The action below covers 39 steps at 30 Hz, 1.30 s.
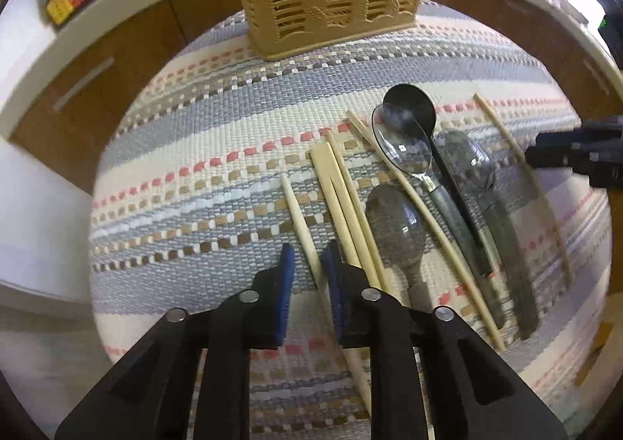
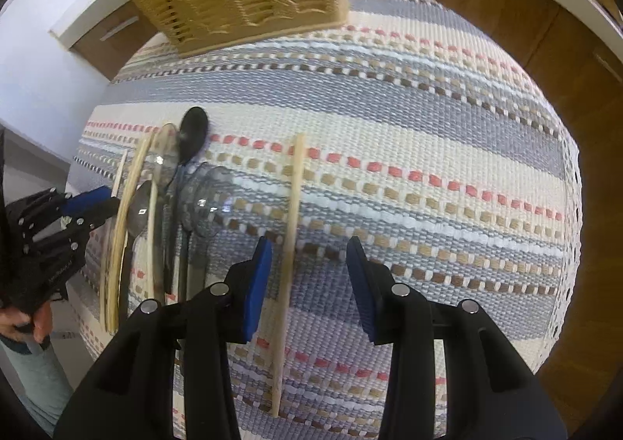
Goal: Organize utensils
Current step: 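Grasp a wooden chopstick with the left tool while the right tool grasps another chopstick, then carry both chopsticks over the yellow basket, drop them in, open both tools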
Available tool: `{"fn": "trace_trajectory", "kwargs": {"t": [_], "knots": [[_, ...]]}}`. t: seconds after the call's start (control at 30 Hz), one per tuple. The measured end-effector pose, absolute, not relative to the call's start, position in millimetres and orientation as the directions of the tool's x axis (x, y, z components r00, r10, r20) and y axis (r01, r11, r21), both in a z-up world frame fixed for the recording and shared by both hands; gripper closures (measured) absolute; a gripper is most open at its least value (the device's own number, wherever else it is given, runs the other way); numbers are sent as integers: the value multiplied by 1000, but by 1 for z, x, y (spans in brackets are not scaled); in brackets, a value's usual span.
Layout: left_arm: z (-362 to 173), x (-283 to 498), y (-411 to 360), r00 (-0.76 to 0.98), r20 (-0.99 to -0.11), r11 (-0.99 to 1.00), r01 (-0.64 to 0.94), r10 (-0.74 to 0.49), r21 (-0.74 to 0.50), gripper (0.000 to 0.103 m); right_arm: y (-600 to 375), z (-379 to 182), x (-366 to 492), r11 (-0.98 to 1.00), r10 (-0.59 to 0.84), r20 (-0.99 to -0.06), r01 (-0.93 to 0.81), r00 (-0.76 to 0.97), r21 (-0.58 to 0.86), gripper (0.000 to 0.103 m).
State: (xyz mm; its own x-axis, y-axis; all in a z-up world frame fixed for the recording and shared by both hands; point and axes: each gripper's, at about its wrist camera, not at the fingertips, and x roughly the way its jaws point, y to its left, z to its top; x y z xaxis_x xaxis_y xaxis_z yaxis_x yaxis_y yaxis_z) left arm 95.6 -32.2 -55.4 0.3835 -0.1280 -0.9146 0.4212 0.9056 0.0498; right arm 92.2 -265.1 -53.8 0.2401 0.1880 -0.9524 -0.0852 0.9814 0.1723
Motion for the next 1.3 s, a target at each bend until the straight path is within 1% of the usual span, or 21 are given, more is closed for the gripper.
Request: {"fn": "trace_trajectory", "kwargs": {"t": [0.03, 0.07, 0.1, 0.17, 0.2, 0.27, 0.33, 0.5, 0.63, 0.77, 0.83, 0.9, 1.13, 1.2, 1.3], "knots": [[-55, 96, -32, 384, -913, 906, 421, -134, 44, 94, -264, -55, 95, 983, 180, -955, -90, 235, 163, 67], [-55, 96, -33, 388, -913, 909, 415, -130, 47, 96, -261, -54, 96, 985, 160, -957, -97, 240, 141, 72], [-55, 96, -31, 389, -911, 912, 408, -134, 41, 97, -256, -54, 98, 987, 143, -960, -108, 240, 120, 78], [-55, 96, -29, 389, -911, 916, 400, -139, 31, 99, -244, -55, 101, 986, 127, -965, -137, 229, 98, 85], [-54, 96, -28, 390, -910, 918, 396, -141, 27, 99, -237, -54, 101, 986, 101, -967, -156, 235, 65, 90], [-54, 95, -27, 400, -905, 921, 388, -144, 25, 99, -226, -54, 101, 981, 64, -969, -191, 240, 18, 97], [-52, 92, -24, 420, -892, 924, 382, -167, 7, 99, -218, -54, 100, 978, 38, -968, -210, 249, -15, 97], [-33, 80, -11, 487, -834, 925, 374, -259, -69, 99, -215, -44, 93, 977, 53, -957, -215, 286, -10, 99], [-1, 72, -3, 571, -756, 922, 370, -321, -113, 99, -221, -20, 85, 974, 92, -933, -227, 347, 12, 99], [30, 64, 0, 646, -667, 912, 387, -371, -133, 99, -222, 14, 74, 965, 126, -884, -262, 450, 4, 99], [49, 62, -3, 680, -620, 908, 396, -392, -140, 99, -221, 30, 69, 962, 159, -858, -272, 488, 23, 99], [66, 62, -5, 707, -578, 903, 406, -407, -140, 99, -221, 49, 68, 960, 183, -825, -277, 535, 34, 99], [130, 74, -18, 794, -404, 888, 438, -454, -138, 99, -238, 120, 78, 954, 267, -656, -289, 706, 77, 99], [144, 83, -20, 811, -348, 882, 447, -470, -150, 99, -241, 135, 86, 953, 279, -607, -290, 744, 84, 99], [157, 95, -23, 826, -288, 875, 455, -485, -167, 99, -246, 155, 100, 954, 289, -528, -284, 799, 93, 99]]}}
